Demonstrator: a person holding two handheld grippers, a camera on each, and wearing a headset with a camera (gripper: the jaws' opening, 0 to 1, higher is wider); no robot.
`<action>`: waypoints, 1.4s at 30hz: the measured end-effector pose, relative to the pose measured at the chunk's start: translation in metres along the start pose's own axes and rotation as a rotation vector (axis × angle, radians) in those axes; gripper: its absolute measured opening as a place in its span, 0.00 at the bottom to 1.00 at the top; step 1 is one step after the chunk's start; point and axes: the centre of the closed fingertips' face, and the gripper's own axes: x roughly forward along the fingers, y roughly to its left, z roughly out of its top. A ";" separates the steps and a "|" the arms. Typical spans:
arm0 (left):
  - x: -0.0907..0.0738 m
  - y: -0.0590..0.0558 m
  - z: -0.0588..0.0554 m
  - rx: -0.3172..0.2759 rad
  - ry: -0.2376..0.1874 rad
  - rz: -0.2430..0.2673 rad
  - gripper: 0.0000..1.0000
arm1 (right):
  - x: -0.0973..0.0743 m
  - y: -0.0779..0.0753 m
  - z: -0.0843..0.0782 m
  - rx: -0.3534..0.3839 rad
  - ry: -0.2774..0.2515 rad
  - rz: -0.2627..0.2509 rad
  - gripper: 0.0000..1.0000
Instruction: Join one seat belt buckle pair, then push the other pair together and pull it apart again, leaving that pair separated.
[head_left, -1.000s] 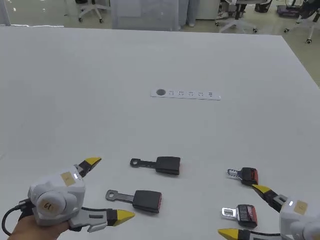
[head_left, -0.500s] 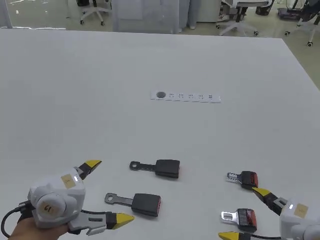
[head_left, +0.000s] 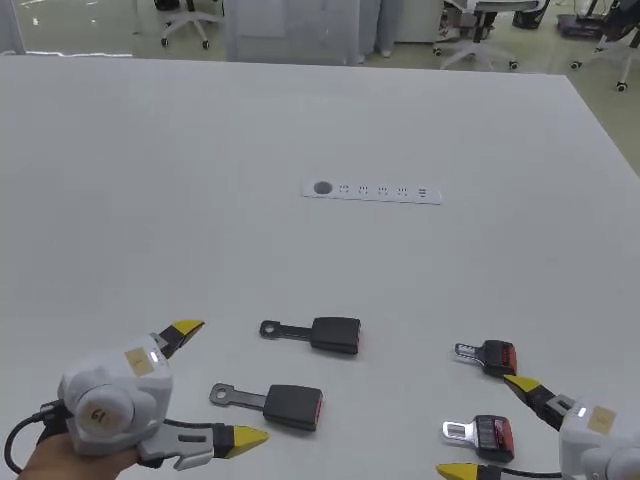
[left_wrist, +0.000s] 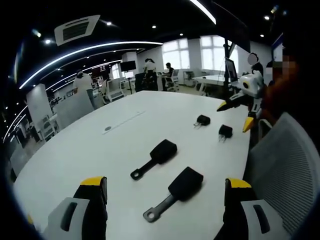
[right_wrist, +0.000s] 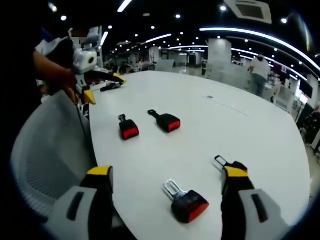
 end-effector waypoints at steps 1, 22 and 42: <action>0.000 0.000 0.000 -0.001 0.000 0.000 1.00 | 0.000 0.000 0.000 0.000 0.001 0.001 0.91; -0.001 -0.002 -0.002 0.000 0.007 -0.003 1.00 | 0.000 0.002 0.001 -0.010 0.005 0.009 0.91; -0.002 -0.004 -0.006 -0.002 0.015 0.000 0.99 | -0.005 -0.001 -0.005 -0.009 0.014 0.001 0.90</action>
